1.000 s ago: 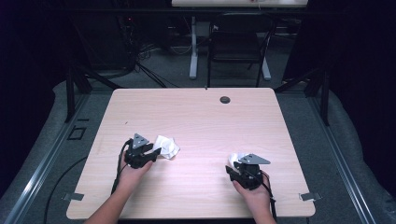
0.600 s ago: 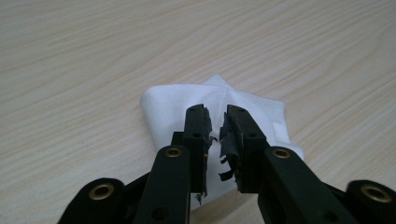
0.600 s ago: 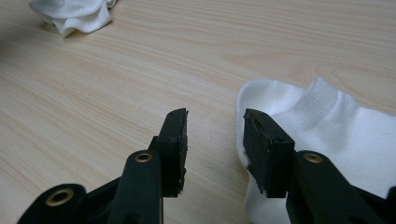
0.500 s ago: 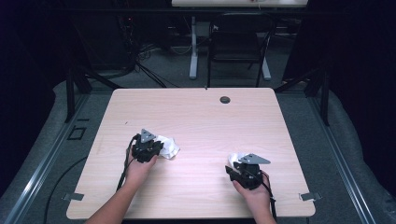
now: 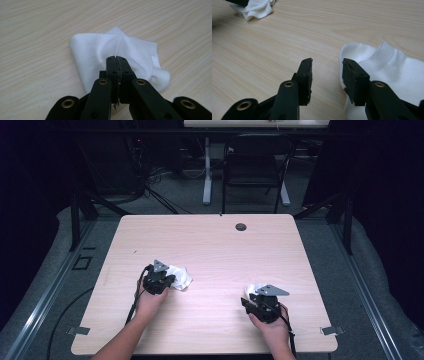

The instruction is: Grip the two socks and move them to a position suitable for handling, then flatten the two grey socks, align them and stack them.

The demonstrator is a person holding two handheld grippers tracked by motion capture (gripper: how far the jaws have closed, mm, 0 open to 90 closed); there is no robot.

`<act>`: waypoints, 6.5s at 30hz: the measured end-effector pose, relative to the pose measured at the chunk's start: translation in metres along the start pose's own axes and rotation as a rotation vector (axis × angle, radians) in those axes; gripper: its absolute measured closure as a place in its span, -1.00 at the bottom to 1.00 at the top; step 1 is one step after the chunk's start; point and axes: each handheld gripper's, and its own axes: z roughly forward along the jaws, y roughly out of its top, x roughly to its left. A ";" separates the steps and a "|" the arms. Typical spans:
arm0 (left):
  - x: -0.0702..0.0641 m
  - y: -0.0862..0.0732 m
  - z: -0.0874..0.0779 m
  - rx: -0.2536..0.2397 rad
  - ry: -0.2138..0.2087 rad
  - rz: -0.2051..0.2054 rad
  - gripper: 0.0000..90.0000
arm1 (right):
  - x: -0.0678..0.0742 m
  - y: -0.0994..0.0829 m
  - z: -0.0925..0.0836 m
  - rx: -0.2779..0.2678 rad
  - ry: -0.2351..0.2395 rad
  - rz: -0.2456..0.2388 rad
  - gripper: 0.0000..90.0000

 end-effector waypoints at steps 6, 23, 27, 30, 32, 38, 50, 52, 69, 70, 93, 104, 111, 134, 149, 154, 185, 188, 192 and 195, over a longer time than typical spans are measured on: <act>-0.001 -0.003 0.002 0.016 -0.010 -0.001 1.00 | -0.001 0.000 0.000 0.001 0.001 0.001 0.33; -0.021 -0.012 -0.005 0.015 -0.082 0.039 1.00 | -0.001 0.000 -0.001 -0.001 0.000 0.005 0.35; -0.030 -0.016 -0.008 0.016 -0.110 0.036 1.00 | 0.000 0.000 0.000 -0.001 0.002 0.005 0.35; -0.038 -0.019 -0.009 0.003 -0.120 0.020 1.00 | 0.001 0.000 0.001 -0.001 0.008 0.004 0.35; -0.042 -0.020 -0.010 0.010 -0.132 0.023 1.00 | 0.001 0.000 0.001 0.002 0.008 0.003 0.35; -0.060 -0.025 -0.014 0.011 -0.167 0.023 1.00 | 0.003 -0.001 0.000 0.005 0.016 0.001 0.35; -0.093 -0.032 -0.021 0.007 -0.206 0.043 0.99 | 0.013 -0.001 0.001 0.013 0.046 -0.024 0.35; -0.097 -0.033 -0.022 0.007 -0.208 0.050 0.99 | 0.015 -0.002 0.002 0.009 0.048 -0.020 0.35; -0.118 -0.029 -0.032 -0.010 -0.238 0.074 0.90 | 0.023 -0.002 0.003 0.014 0.072 -0.049 0.37; -0.119 -0.026 -0.033 -0.022 -0.239 0.071 0.88 | 0.023 -0.002 0.003 0.011 0.072 -0.051 0.37; -0.149 -0.017 -0.008 0.009 -0.220 0.132 0.51 | 0.019 -0.001 0.003 0.000 0.071 -0.038 0.36; -0.145 -0.017 -0.009 0.003 -0.224 0.105 0.97 | 0.022 -0.001 0.005 0.005 0.081 -0.048 0.36; -0.141 -0.014 -0.019 -0.029 -0.253 0.085 1.00 | 0.029 0.001 0.007 0.006 0.097 -0.068 0.42; -0.100 -0.008 -0.066 -0.133 -0.255 0.020 1.00 | 0.081 0.002 0.038 0.086 0.194 -0.236 1.00; -0.049 -0.042 -0.085 -0.078 -0.165 -0.050 1.00 | 0.079 -0.001 0.040 0.134 0.196 -0.233 1.00; -0.043 -0.050 -0.087 -0.060 -0.148 -0.048 1.00 | 0.079 -0.002 0.037 0.138 0.194 -0.238 1.00; -0.045 -0.055 -0.083 -0.062 -0.144 0.039 0.79 | 0.074 -0.007 0.028 0.170 0.192 -0.213 1.00; -0.048 -0.058 -0.074 -0.028 -0.137 0.054 0.80 | 0.074 -0.007 0.028 0.169 0.194 -0.211 1.00; -0.045 -0.062 -0.069 0.006 -0.134 0.027 0.80 | 0.074 -0.007 0.027 0.173 0.191 -0.212 1.00; -0.043 -0.066 -0.066 0.032 -0.137 0.007 0.80 | 0.072 -0.007 0.026 0.175 0.194 -0.205 1.00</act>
